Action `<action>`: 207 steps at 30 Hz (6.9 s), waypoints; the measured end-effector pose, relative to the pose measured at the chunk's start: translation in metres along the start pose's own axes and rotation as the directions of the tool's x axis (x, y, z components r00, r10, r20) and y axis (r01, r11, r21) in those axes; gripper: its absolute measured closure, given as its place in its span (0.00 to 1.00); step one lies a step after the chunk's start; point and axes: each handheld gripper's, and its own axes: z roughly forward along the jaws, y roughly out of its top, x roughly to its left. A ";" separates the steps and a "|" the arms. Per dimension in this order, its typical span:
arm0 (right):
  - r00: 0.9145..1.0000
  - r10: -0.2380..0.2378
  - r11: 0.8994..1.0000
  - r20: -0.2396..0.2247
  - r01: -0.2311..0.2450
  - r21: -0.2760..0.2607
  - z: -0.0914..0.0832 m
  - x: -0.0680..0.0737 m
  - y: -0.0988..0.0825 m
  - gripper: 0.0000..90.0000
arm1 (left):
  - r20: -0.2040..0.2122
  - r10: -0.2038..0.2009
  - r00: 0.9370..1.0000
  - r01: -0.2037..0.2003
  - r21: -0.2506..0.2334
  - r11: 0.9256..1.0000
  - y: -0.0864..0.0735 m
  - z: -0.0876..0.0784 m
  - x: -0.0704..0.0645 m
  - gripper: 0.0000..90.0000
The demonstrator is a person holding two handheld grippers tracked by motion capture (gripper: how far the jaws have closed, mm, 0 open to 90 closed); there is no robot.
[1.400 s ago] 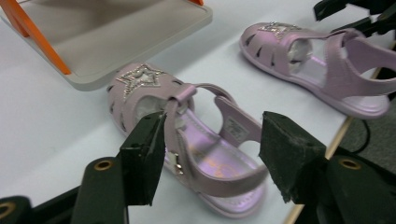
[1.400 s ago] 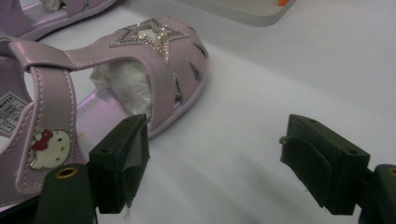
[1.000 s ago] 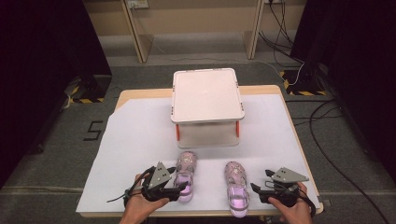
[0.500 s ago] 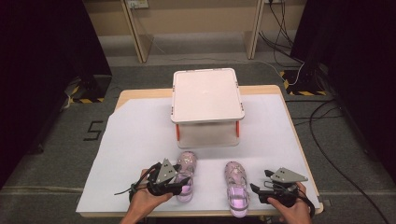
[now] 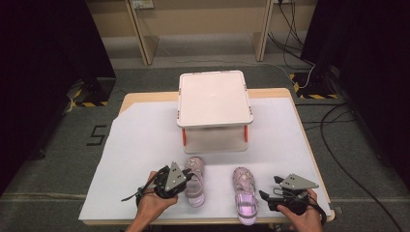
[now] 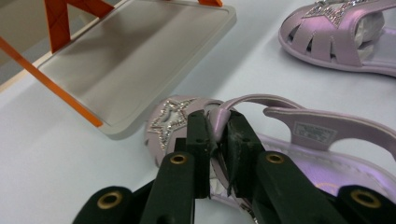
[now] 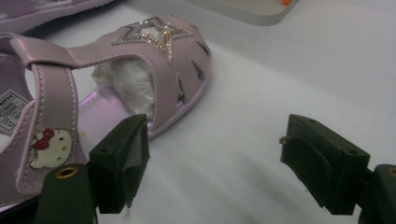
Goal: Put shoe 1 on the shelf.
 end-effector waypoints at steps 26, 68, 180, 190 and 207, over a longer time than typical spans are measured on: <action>1.000 -0.006 1.000 -0.004 0.006 0.005 0.001 0.002 0.001 0.26 | -0.119 0.047 0.992 -0.051 -0.032 0.998 0.033 0.034 0.031 0.92; 1.000 -0.016 1.000 -0.013 0.016 0.015 0.002 0.004 0.000 0.26 | -0.247 -0.010 0.969 -0.002 -0.048 0.999 0.035 0.081 0.050 0.58; 1.000 -0.005 1.000 0.003 0.005 -0.019 -0.003 0.002 0.002 0.26 | -0.246 -0.277 0.929 0.288 0.010 0.958 0.013 0.107 0.049 0.61; 1.000 -0.005 1.000 0.007 0.005 -0.028 -0.004 0.002 0.002 0.26 | -0.172 -0.312 0.934 0.313 -0.025 0.950 0.019 0.080 0.036 0.40; 0.999 0.035 0.994 -0.030 -0.038 -0.099 -0.012 0.018 0.010 0.27 | -0.060 -0.318 0.946 0.318 -0.012 0.948 0.004 0.032 0.010 0.30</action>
